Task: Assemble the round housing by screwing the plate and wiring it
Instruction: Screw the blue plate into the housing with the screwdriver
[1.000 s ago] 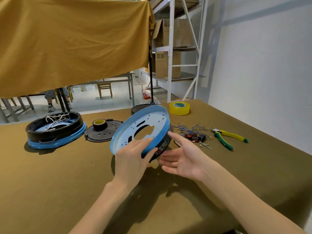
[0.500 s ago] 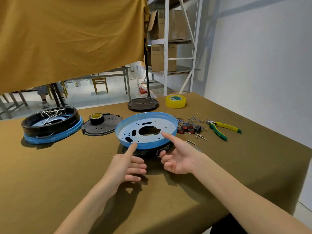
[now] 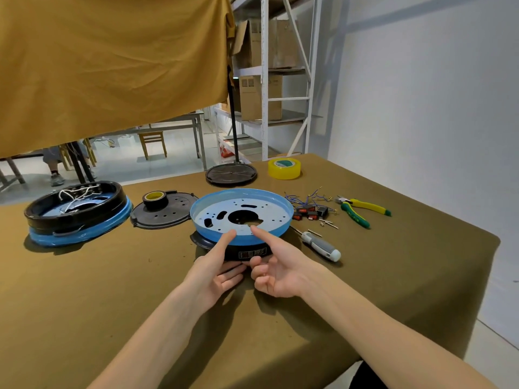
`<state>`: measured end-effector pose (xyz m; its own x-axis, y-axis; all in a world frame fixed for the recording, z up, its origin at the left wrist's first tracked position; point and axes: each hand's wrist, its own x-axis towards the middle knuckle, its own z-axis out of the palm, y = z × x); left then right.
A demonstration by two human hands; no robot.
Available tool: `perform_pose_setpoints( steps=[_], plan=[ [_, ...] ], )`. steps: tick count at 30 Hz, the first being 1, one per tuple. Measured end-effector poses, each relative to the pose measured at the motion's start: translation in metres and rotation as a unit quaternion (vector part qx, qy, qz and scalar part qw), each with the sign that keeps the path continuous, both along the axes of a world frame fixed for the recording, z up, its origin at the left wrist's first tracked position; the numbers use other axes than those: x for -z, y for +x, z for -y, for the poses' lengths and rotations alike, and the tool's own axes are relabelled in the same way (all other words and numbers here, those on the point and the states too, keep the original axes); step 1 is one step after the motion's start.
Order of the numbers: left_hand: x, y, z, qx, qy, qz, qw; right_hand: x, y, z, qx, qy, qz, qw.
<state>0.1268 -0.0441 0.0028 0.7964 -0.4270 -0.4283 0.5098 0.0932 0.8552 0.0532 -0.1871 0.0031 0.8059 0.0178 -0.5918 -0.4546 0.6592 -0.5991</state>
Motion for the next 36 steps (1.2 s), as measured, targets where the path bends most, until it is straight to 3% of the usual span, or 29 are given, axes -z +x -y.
perform_pose_setpoints(
  steps=[7,11,14,16,19,20,22,25,31,36],
  plan=[
    [0.006,0.013,-0.01,0.044,0.006,0.014,0.999,0.0,0.005,0.006,-0.059,-0.146,0.033,0.987],
    [0.007,0.021,-0.015,0.056,-0.026,-0.013,0.998,-0.009,0.004,0.02,-0.114,-0.283,0.015,0.952],
    [0.004,0.03,-0.021,0.063,-0.048,-0.041,0.996,-0.023,0.003,0.045,-0.093,-0.373,0.067,0.921],
    [0.002,0.034,-0.024,0.061,-0.048,-0.046,0.996,-0.029,0.006,0.068,-0.003,-0.475,0.098,0.874],
    [0.0,0.035,-0.025,0.053,-0.047,-0.05,0.996,-0.022,0.014,0.105,0.13,-0.673,0.049,0.726],
    [0.0,0.035,-0.025,0.053,-0.038,-0.045,0.997,-0.016,0.015,0.117,0.158,-0.714,0.017,0.682],
    [0.001,0.036,-0.024,0.059,-0.018,-0.032,0.998,-0.003,0.015,0.135,0.141,-0.76,-0.03,0.633],
    [0.002,0.039,-0.023,0.068,-0.004,-0.028,0.997,0.013,0.018,0.142,0.034,-0.775,-0.043,0.63],
    [-0.002,0.042,-0.031,0.047,-0.035,-0.102,0.993,0.006,0.021,0.15,0.001,-0.774,-0.035,0.632],
    [-0.009,0.04,-0.027,0.012,-0.042,-0.095,0.995,-0.001,0.021,0.139,-0.018,-0.817,-0.03,0.576]
  ],
)
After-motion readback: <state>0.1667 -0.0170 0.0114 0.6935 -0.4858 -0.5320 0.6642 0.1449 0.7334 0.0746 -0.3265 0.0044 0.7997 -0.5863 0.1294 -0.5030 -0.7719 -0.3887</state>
